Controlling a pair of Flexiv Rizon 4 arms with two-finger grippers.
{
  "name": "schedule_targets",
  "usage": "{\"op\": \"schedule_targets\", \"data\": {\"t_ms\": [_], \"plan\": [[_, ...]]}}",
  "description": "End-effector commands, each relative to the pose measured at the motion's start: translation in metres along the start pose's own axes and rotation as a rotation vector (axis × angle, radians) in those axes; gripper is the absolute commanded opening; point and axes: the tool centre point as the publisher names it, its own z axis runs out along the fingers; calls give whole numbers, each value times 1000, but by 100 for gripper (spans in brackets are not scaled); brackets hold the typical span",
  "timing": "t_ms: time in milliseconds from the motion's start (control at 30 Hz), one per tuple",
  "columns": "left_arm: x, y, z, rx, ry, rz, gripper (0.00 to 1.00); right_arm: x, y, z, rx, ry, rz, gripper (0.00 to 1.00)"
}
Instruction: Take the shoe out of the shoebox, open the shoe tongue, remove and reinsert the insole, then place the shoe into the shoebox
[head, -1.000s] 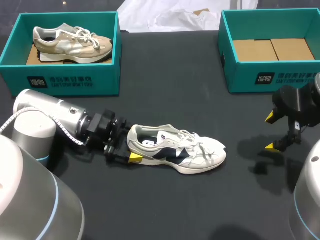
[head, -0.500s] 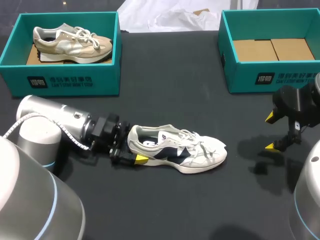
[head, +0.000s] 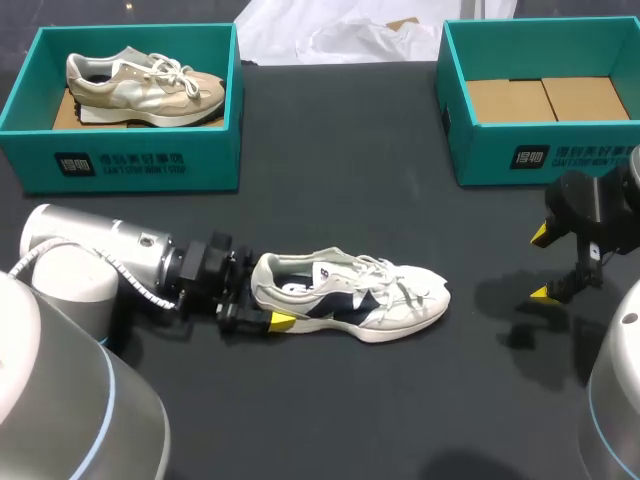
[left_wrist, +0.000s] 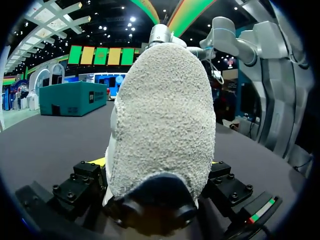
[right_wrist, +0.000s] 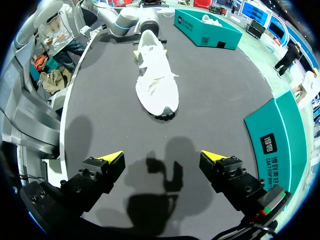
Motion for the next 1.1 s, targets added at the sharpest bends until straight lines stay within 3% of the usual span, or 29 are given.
{"op": "schedule_targets", "data": {"t_ms": [33, 1000, 1100], "plan": [[5, -1, 0, -11, -12, -5, 0, 2, -1, 0, 0, -3, -1, 100], [5, -1, 1, -14, -11, -6, 0, 2, -1, 0, 0, -3, -1, 100], [5, -1, 1, -14, -11, -6, 0, 1, 22, 3, 54, -4, 27, 100]]}}
